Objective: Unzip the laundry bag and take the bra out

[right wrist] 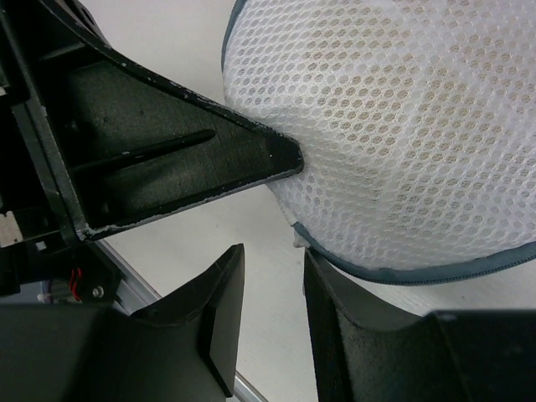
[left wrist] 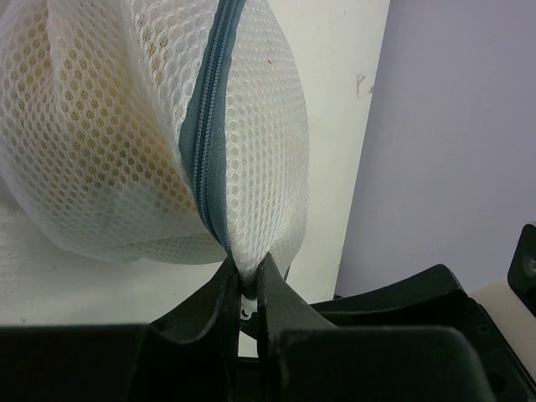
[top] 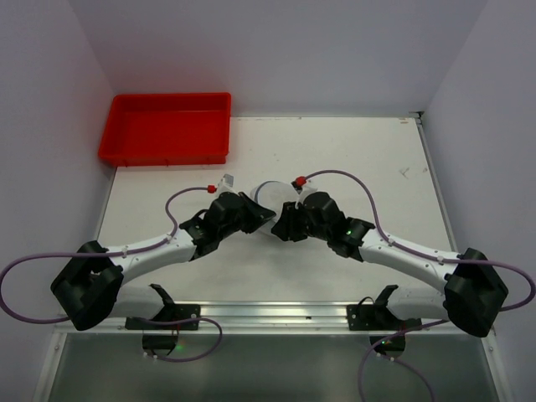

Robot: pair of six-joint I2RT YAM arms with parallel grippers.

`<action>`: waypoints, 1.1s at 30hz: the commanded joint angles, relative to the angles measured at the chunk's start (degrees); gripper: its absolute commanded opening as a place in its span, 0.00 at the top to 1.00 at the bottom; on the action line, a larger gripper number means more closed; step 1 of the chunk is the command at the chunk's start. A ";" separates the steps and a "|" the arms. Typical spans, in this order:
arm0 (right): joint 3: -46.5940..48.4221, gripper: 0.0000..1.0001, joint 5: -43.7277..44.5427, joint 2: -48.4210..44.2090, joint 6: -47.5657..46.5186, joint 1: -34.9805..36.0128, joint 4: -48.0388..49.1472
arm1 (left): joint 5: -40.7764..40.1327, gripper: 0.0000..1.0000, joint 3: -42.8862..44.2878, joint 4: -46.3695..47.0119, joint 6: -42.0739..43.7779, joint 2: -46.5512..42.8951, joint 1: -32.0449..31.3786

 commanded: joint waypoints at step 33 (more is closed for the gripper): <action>-6.14 0.87 13.51 1.28 1.24 0.38 17.62 | 1.76 1.00 3.30 -2.07 -5.97 -4.34 -0.78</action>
